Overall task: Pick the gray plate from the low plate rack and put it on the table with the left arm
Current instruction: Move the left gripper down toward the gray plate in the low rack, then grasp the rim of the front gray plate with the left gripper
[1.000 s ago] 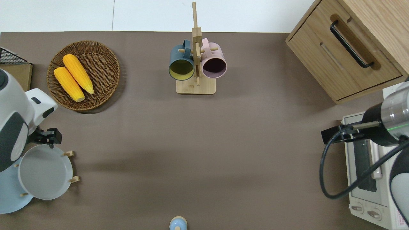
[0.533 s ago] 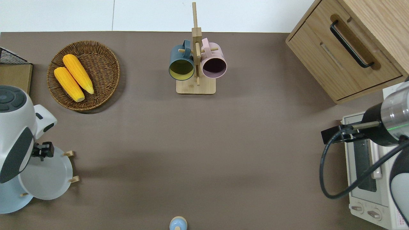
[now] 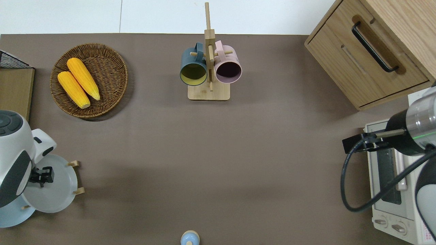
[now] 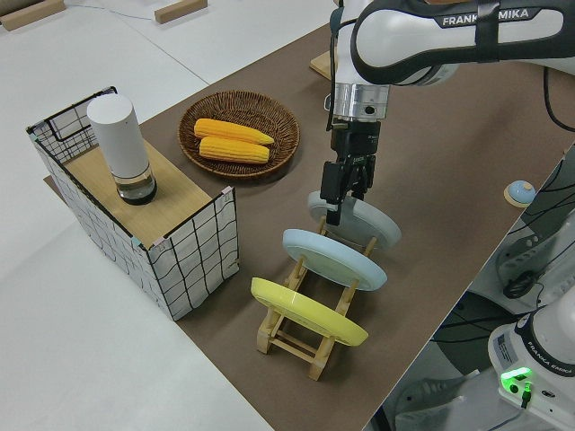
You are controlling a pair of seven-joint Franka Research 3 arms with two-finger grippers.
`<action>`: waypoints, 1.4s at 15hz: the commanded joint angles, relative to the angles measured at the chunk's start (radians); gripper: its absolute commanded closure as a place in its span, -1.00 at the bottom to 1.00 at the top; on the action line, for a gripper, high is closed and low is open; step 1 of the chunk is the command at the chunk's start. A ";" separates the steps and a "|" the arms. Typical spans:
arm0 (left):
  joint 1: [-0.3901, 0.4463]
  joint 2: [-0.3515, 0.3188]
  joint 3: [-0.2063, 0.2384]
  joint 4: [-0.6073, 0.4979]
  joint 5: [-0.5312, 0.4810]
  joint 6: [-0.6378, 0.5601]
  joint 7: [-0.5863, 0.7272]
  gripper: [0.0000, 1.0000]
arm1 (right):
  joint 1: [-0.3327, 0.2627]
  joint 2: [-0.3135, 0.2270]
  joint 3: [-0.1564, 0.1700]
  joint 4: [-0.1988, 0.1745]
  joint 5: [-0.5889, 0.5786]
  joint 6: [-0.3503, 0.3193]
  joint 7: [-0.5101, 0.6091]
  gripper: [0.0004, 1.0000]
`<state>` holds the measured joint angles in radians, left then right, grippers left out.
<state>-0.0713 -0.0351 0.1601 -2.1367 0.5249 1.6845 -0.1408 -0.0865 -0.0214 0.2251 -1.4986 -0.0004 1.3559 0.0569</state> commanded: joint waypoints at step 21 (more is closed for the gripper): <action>-0.024 -0.032 -0.017 0.104 -0.057 -0.064 0.000 1.00 | -0.015 -0.005 0.007 0.006 0.003 -0.015 -0.003 -0.98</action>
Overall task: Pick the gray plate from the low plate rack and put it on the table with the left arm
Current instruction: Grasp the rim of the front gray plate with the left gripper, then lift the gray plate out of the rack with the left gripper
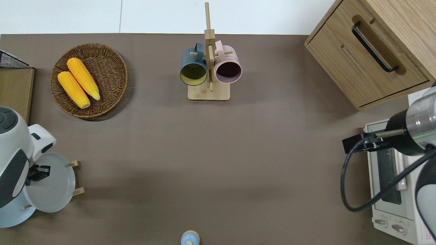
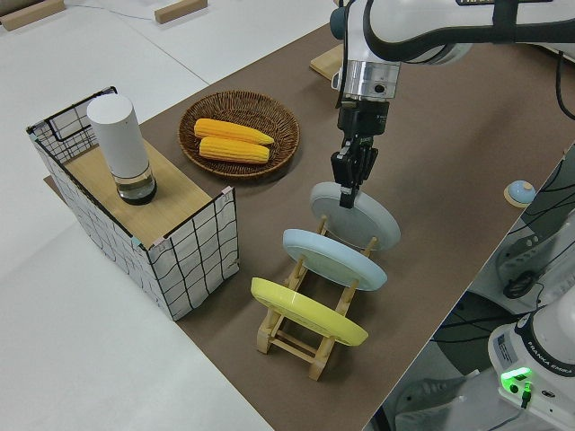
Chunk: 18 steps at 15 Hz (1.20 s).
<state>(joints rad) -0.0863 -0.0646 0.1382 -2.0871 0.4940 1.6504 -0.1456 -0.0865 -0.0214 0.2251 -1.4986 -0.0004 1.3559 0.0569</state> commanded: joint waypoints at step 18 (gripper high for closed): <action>-0.018 0.023 -0.072 0.141 -0.620 0.021 -0.008 1.00 | -0.015 -0.005 0.007 0.006 0.003 -0.015 -0.003 -0.98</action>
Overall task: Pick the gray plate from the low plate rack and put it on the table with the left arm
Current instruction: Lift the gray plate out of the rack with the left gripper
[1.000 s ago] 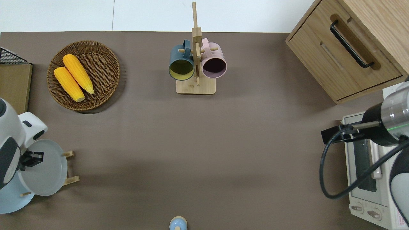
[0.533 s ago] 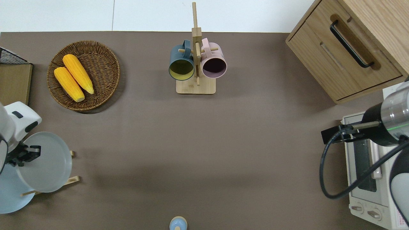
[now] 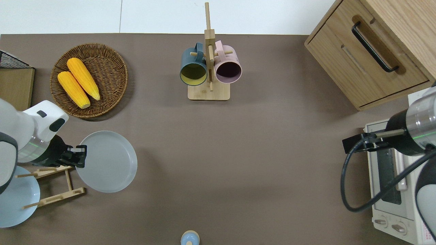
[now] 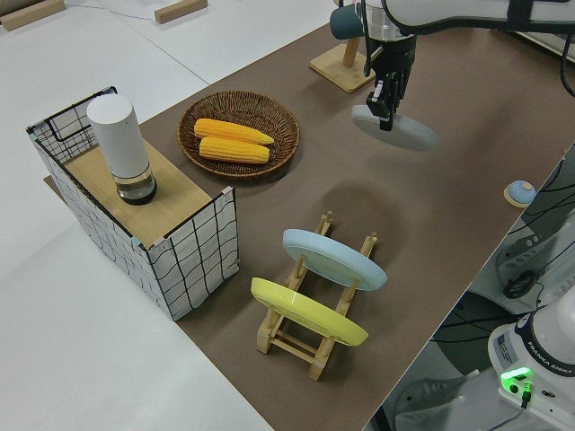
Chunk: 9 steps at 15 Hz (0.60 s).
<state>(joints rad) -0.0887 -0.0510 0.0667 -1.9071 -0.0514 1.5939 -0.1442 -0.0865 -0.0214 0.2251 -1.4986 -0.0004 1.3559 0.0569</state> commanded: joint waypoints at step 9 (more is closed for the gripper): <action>-0.037 0.100 -0.013 -0.075 -0.196 0.130 -0.014 1.00 | -0.015 -0.005 0.007 0.006 0.003 -0.015 -0.003 -0.97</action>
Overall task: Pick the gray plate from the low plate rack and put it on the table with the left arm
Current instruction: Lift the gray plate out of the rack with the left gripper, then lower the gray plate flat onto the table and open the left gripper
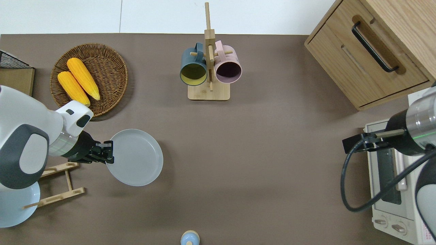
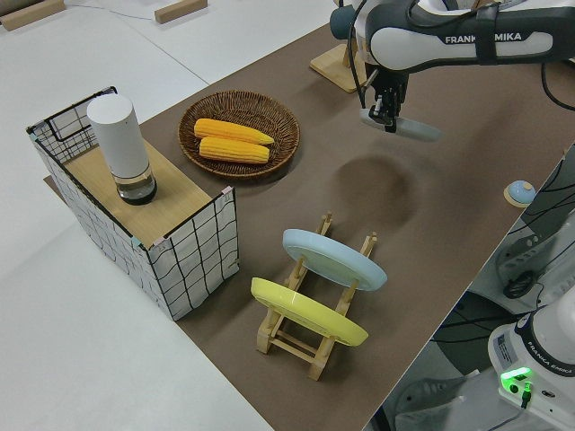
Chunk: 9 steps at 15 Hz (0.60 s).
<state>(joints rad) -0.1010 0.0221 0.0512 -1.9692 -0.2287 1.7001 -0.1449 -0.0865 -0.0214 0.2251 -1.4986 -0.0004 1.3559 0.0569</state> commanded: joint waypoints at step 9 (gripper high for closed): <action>-0.034 0.131 -0.001 -0.011 0.114 -0.013 -0.002 0.69 | -0.015 -0.005 0.007 0.006 0.003 -0.015 -0.003 -0.97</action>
<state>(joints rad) -0.1226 0.1348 0.0423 -1.9774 -0.1479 1.6969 -0.1444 -0.0865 -0.0214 0.2251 -1.4986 -0.0004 1.3559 0.0569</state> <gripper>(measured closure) 0.885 0.009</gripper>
